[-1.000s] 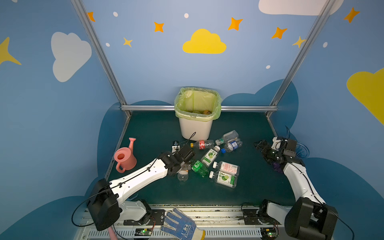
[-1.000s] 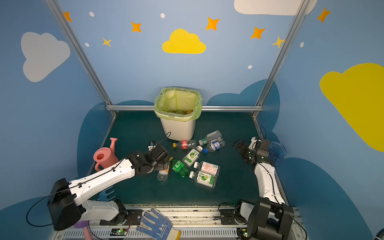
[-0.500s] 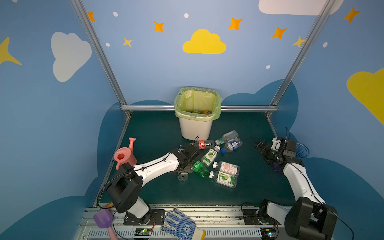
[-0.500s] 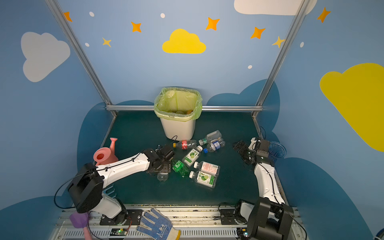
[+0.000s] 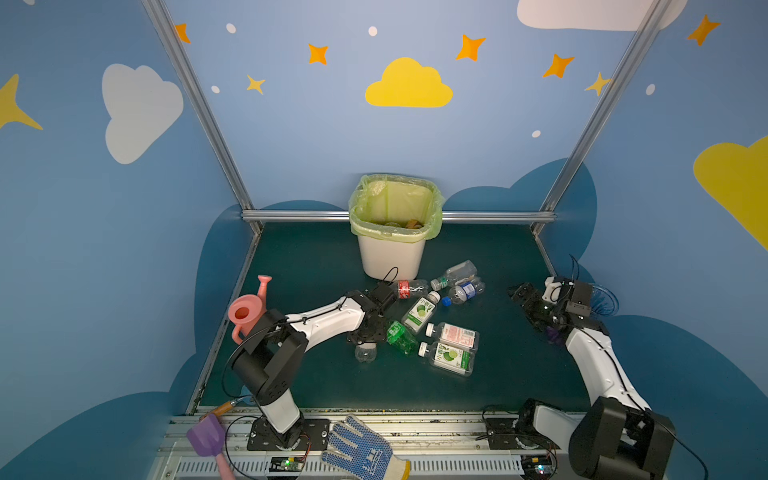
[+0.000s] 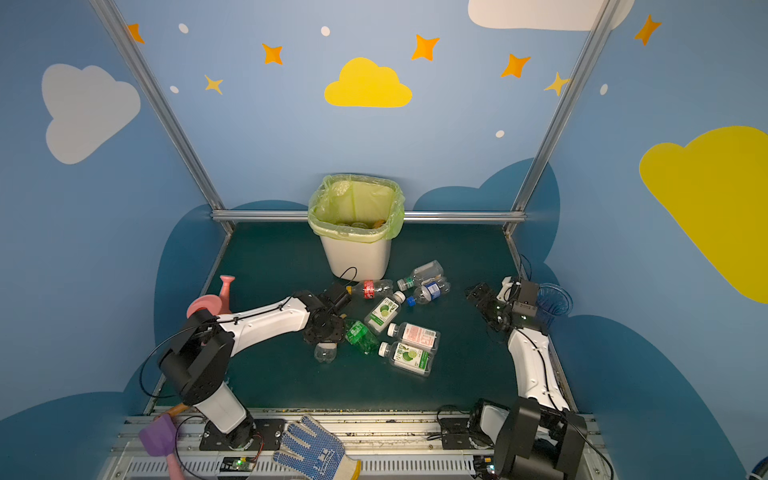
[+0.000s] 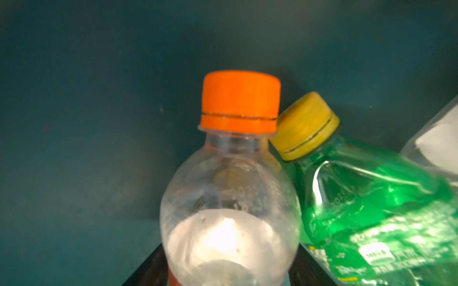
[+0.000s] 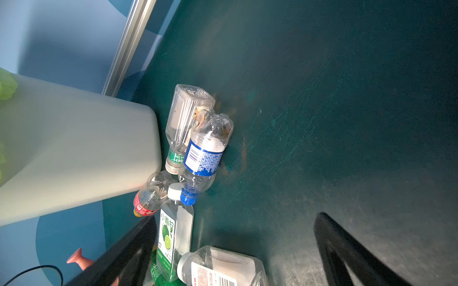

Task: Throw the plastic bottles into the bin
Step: 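Lower the left gripper and close it on the orange-cap bottle, then lift the orange-cap bottle with the left gripper and carry it over the bin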

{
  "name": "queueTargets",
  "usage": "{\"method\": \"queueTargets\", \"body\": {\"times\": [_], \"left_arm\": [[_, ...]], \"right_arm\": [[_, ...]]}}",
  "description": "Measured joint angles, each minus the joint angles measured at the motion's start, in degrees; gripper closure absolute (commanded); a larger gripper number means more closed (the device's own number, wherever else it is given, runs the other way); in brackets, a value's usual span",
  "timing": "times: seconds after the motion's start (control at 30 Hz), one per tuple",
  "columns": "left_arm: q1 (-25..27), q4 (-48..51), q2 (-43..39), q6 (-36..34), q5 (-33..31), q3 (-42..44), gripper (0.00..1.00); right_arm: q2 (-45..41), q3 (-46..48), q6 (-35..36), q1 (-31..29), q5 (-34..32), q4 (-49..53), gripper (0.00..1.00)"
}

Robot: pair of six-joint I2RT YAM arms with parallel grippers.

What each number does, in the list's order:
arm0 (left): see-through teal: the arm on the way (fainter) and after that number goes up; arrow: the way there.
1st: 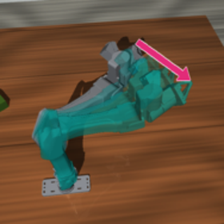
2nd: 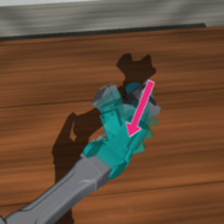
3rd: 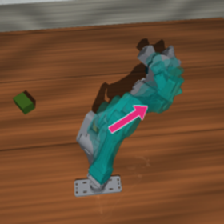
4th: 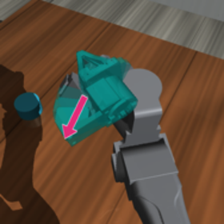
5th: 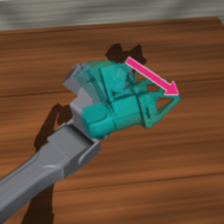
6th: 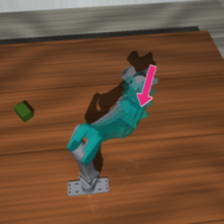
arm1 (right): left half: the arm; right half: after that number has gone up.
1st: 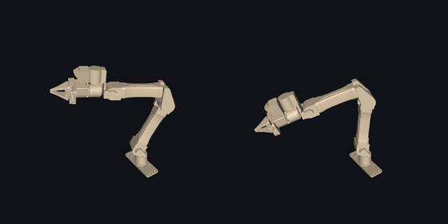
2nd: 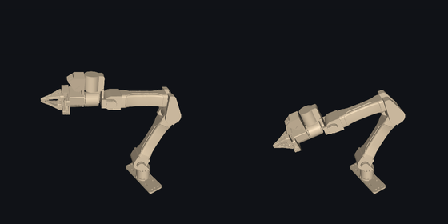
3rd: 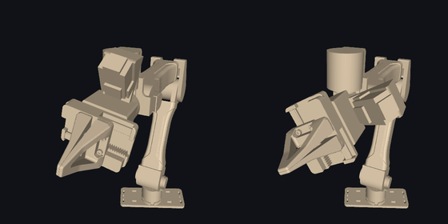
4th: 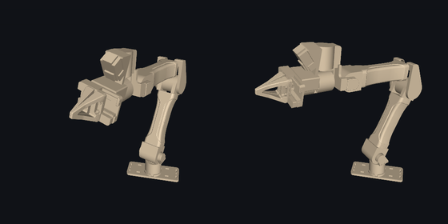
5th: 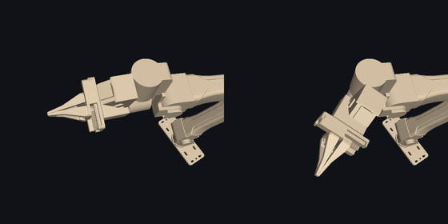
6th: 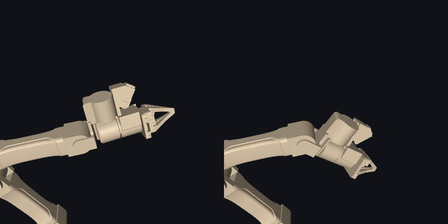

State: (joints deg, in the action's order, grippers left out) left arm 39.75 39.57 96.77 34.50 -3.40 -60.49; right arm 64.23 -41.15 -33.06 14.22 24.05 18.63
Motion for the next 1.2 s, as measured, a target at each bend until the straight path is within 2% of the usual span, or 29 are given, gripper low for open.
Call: {"method": "queueTargets", "body": {"times": [0.23,0.4,0.57,0.67,0.8,0.97,1.1,1.2], "left_arm": [[-1.27,-1.03,-0.13,-0.22,1.36,0.26,0.54],[-2.64,-1.84,-2.43,-0.17,1.57,2.12,0.56],[-4.52,-1.64,-8.98,0.04,0.98,3.39,0.58],[-5.46,-0.17,-15.19,-0.22,-1.44,2.10,0.58],[-7.63,0.17,-25.64,-3.28,-6.62,-4.63,0.57],[-11.63,-6.36,-36.61,-13.55,-14.99,-19.85,0.55],[-11.98,-16.98,-39.28,-21.49,-17.64,-28.74,0.52],[-12.00,-23.28,-37.51,-24.02,-17.31,-32.87,0.50]], "right_arm": [[0.13,0.00,0.00,0.00,-0.20,0.00,0.02],[0.59,0.00,0.00,0.07,-0.20,0.00,0.02],[0.96,0.00,0.00,0.07,-0.17,0.00,0.02],[1.18,0.00,0.04,0.07,-0.17,-0.02,0.02],[1.86,-0.09,0.04,0.07,0.11,0.00,0.02],[2.54,-1.16,0.09,0.07,0.68,0.00,0.02],[2.40,-1.73,0.09,0.07,0.70,-0.04,0.02],[1.92,-1.73,0.07,0.07,0.72,0.07,0.02]]}}
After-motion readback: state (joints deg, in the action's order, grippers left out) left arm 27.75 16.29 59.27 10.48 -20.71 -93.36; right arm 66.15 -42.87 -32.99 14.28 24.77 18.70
